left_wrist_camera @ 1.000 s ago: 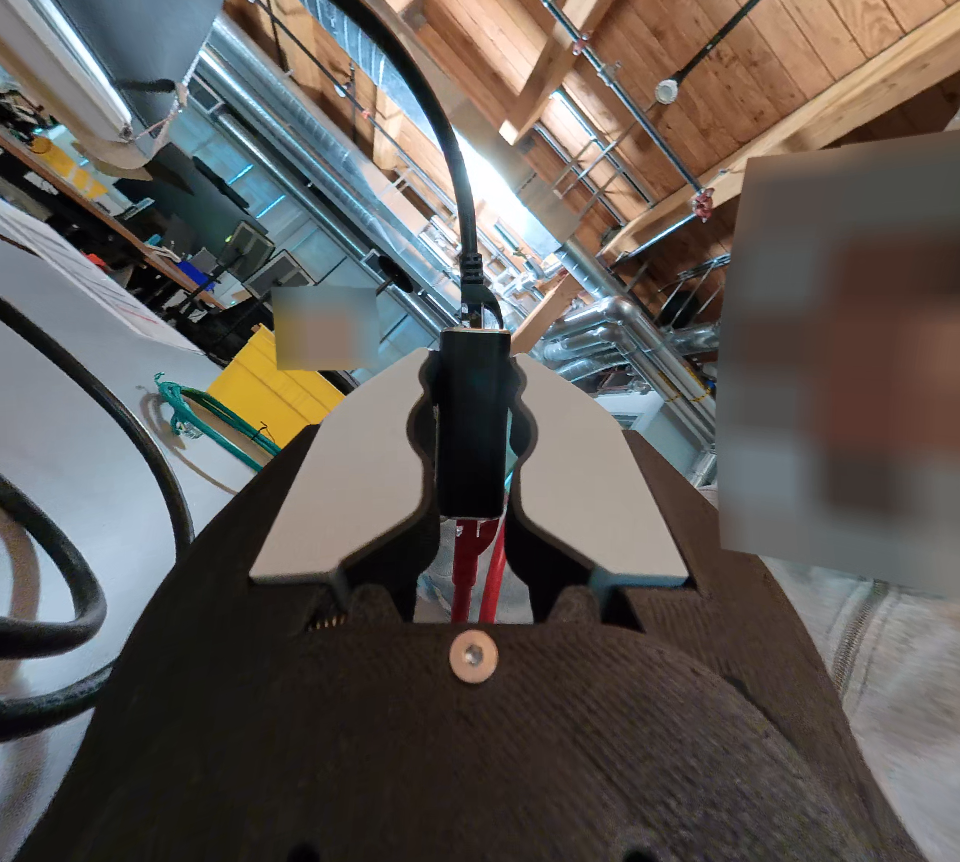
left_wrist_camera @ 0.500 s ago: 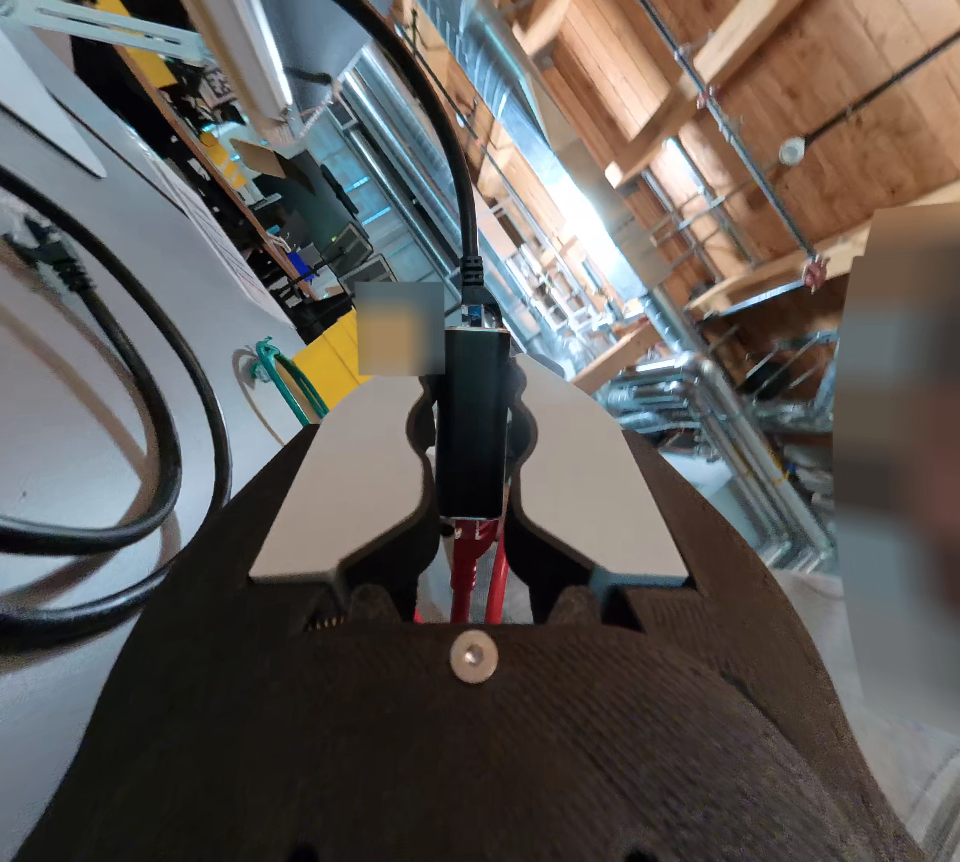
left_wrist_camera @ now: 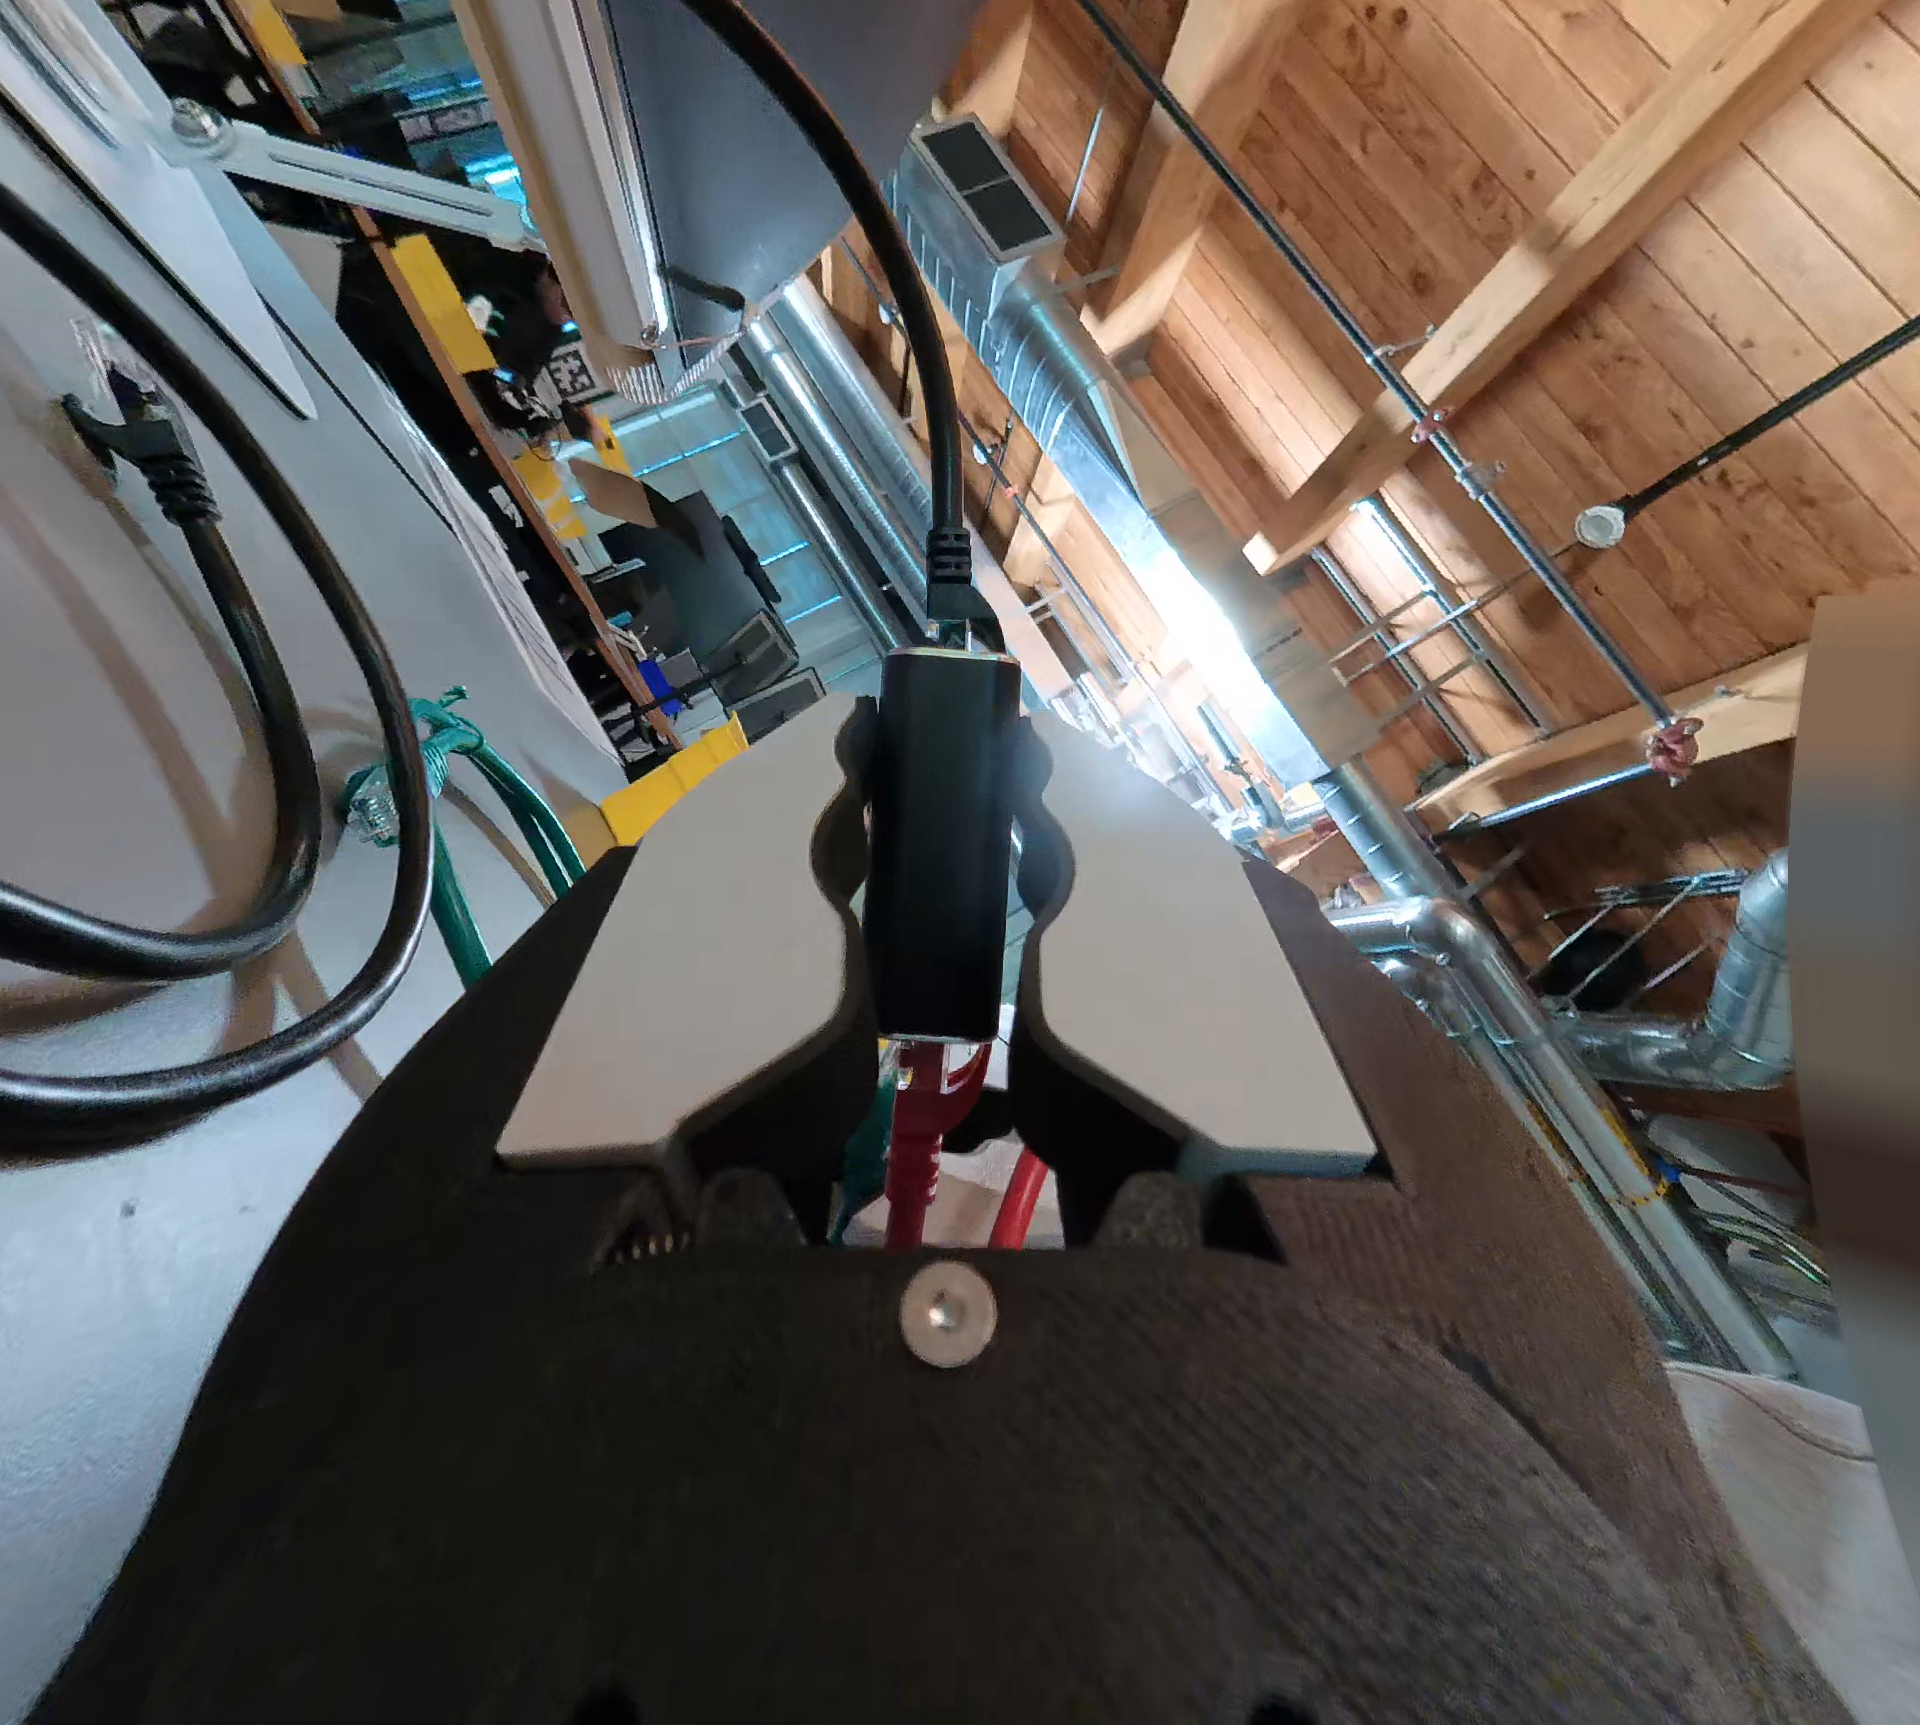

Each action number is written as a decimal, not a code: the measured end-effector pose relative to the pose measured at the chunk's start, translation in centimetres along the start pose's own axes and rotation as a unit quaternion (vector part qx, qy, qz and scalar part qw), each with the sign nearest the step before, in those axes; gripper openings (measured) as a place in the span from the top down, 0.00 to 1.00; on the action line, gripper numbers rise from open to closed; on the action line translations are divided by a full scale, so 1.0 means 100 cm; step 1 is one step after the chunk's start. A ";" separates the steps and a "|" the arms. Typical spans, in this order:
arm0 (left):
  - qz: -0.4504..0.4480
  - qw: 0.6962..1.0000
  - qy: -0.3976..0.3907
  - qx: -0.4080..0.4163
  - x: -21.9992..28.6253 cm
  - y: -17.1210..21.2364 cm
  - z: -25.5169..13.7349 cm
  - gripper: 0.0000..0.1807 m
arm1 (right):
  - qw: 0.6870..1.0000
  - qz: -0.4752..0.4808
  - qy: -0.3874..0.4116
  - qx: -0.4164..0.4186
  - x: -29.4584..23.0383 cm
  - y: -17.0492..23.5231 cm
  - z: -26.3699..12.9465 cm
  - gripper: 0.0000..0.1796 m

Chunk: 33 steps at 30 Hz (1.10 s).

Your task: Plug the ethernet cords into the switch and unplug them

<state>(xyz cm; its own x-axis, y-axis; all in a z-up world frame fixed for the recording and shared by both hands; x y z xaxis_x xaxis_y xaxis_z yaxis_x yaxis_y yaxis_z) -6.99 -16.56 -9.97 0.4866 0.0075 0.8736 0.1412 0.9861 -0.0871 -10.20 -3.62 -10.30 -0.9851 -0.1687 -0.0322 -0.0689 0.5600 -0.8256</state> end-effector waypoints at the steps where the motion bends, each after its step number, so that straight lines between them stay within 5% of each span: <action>1: 0.003 1.000 -0.004 -0.001 0.000 0.002 0.000 0.86 | 1.000 0.001 0.000 -0.001 -0.002 0.000 0.002 0.94; 33: 0.117 0.986 -0.107 -0.044 -0.002 0.026 0.005 0.86 | 0.995 0.002 0.102 0.014 0.015 0.003 -0.013 0.94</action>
<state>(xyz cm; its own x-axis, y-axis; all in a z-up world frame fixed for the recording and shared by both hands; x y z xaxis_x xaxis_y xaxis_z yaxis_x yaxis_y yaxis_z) -7.18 -13.88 -10.14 0.3226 0.2780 0.9048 0.1258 0.9348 -0.3321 -11.90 -2.66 -9.93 -0.9970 0.0032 0.0768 -0.0631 0.5371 -0.8412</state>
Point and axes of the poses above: each gripper's, where its closed fingertips meet, z out along the fingers, y out of its underside, x = y × z across the jaws, the point moved 6 cm from there along -z, back along the fingers, and after that the axes turned 11 degrees about -z, right-handed, at the moved point
